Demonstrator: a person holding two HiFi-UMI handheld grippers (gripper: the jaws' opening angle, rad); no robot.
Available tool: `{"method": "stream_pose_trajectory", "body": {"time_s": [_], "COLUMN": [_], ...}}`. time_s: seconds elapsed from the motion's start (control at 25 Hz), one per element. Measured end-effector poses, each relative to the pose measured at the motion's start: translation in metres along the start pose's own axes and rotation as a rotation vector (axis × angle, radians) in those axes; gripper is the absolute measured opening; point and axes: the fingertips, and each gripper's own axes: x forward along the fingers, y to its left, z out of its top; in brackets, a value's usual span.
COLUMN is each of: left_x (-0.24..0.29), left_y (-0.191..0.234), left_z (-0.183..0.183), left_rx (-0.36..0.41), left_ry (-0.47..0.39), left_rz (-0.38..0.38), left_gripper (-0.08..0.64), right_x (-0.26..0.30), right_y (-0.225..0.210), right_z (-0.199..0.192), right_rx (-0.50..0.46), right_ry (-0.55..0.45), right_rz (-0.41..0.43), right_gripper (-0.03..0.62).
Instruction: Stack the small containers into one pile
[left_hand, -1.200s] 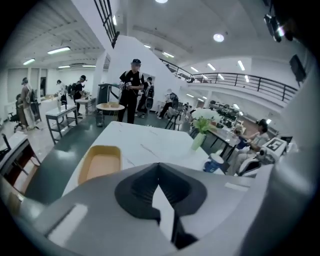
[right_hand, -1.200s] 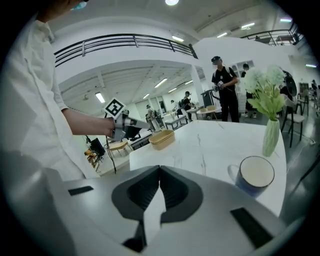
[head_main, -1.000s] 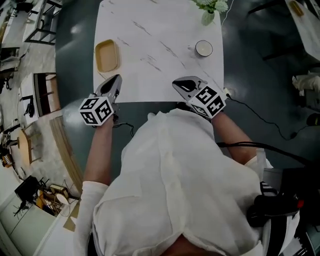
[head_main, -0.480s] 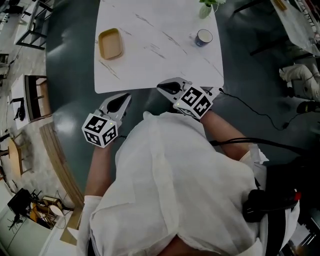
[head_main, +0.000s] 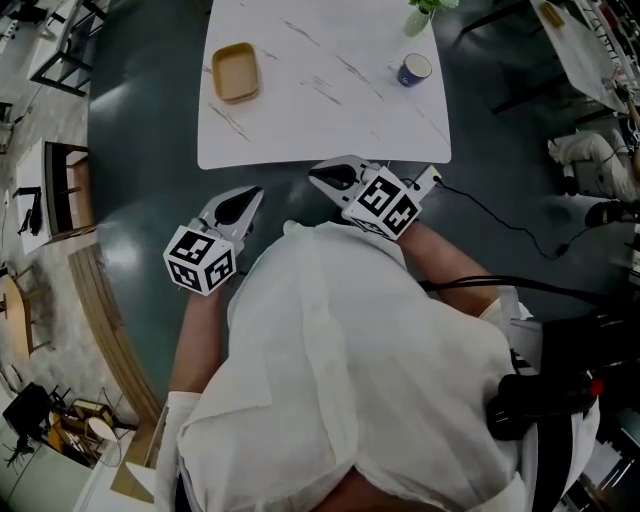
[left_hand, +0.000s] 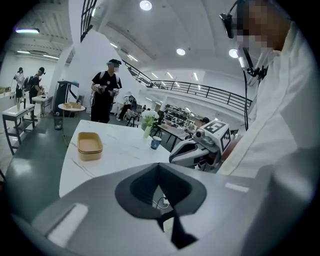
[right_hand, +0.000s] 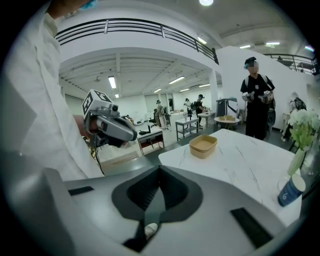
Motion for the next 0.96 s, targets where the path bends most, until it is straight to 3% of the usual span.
{"method": "stream_pose_trajectory", "body": {"time_s": [0.96], "left_x": [-0.034], "left_y": [-0.002], "left_z": [-0.034], "left_rx": [-0.01], "left_ry": [-0.013], "left_rz": [-0.013], "left_gripper": [0.008], "right_x": [0.017], "right_y": [0.047], "right_z": [0.008], "right_rx": [-0.044], "right_ry": [0.003], "right_rz": [0.003], "right_gripper": [0.003]}}
